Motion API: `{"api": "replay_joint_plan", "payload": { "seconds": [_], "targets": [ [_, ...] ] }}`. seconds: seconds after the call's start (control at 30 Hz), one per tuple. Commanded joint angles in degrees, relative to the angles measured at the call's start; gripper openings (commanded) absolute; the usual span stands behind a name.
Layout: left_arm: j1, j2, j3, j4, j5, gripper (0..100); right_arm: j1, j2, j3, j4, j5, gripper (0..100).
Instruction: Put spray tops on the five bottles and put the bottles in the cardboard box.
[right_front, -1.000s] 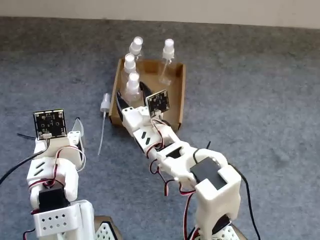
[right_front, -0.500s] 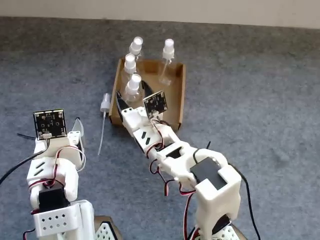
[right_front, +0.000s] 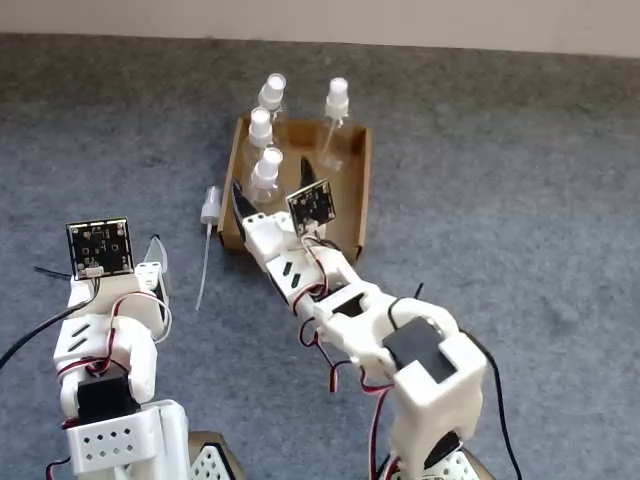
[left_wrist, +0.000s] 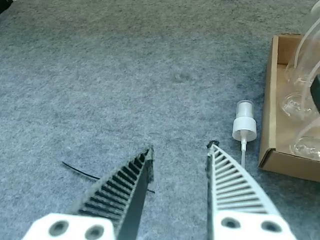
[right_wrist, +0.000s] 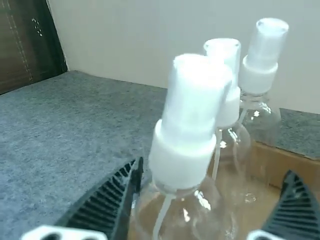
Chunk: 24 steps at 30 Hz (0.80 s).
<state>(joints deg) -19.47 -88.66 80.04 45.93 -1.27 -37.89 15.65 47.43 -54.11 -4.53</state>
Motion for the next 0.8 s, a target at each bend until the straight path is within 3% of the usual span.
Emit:
{"api": "replay_joint_plan", "payload": {
  "seconds": [0.0,0.33,0.43,0.6,0.77],
  "targets": [
    [1.1,-0.7,-0.2,-1.3,0.2,17,-0.1,-9.2,-0.1,9.3,0.5,35.0],
    [1.1,-0.7,-0.2,-1.3,0.2,17,-0.2,-18.4,-0.5,14.1,0.9,35.0],
    [1.1,-0.7,-0.2,-1.4,0.2,17,-0.2,-24.7,-1.3,20.4,0.9,35.0],
    [0.8,-0.7,-0.2,-1.4,0.2,17,-0.2,-36.6,-8.2,42.3,0.9,35.0],
    [0.7,-0.7,-0.2,-1.4,0.1,17,-0.3,-44.9,-21.0,81.0,0.9,35.0]
  ]
}}
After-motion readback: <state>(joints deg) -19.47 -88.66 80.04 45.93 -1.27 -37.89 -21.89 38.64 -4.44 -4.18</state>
